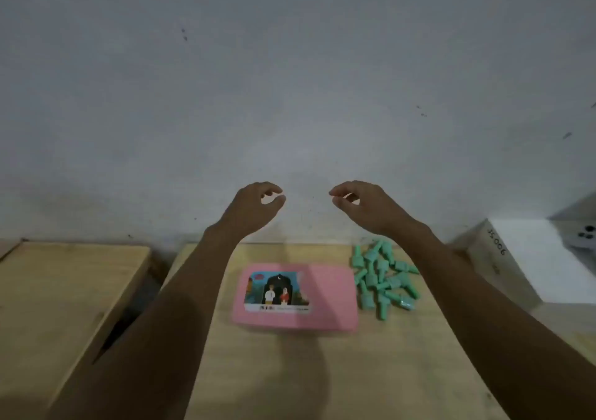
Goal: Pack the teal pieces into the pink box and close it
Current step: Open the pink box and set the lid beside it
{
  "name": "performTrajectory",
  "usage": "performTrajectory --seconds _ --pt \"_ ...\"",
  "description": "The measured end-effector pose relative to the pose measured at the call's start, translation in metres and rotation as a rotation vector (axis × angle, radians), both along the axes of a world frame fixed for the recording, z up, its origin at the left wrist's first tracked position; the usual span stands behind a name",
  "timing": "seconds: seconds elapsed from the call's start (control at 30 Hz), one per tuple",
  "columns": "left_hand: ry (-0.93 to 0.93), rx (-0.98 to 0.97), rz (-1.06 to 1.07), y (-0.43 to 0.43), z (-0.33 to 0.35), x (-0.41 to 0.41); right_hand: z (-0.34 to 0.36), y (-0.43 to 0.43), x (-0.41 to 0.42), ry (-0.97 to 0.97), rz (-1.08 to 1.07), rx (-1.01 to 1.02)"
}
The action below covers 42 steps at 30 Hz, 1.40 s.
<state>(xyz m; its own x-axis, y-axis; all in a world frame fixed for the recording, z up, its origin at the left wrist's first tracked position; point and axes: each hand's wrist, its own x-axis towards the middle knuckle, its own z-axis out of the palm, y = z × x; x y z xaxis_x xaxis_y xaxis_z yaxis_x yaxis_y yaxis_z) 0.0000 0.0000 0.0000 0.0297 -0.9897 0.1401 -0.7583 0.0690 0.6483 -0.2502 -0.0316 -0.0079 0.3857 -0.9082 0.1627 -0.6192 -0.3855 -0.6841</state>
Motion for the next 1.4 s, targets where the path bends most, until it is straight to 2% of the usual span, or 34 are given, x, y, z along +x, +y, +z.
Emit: performTrajectory --seconds 0.13,0.3,0.37,0.5,0.67,0.87,1.03,1.27,1.4 --pt "0.099 0.28 0.151 0.026 -0.062 0.01 -0.039 0.025 0.004 0.119 0.022 0.121" --pt "0.039 0.531 0.359 0.062 -0.146 0.027 -0.099 0.057 0.001 0.36 0.069 0.262" --pt "0.102 0.574 0.372 0.074 -0.169 0.034 -0.119 0.068 0.0 0.465 0.073 0.297" --pt "0.23 0.543 0.364 0.085 -0.211 0.051 -0.147 0.081 0.001 0.584 0.108 0.291" --pt "0.315 0.405 0.334 0.099 -0.201 0.044 -0.163 0.09 0.003 0.742 0.22 0.191" --pt "0.561 0.42 0.388 0.108 -0.212 0.053 -0.16 0.09 0.015 0.961 0.233 0.114" --pt "0.659 0.366 0.359 0.119 -0.212 0.054 -0.154 0.093 0.027 1.128 0.282 0.072" --pt "0.843 0.422 0.23 0.135 -0.214 0.056 -0.147 0.082 0.032 1.165 0.382 0.139" --pt "0.891 0.404 0.217 0.137 -0.22 0.053 -0.137 0.072 0.031 1.105 0.422 0.232"
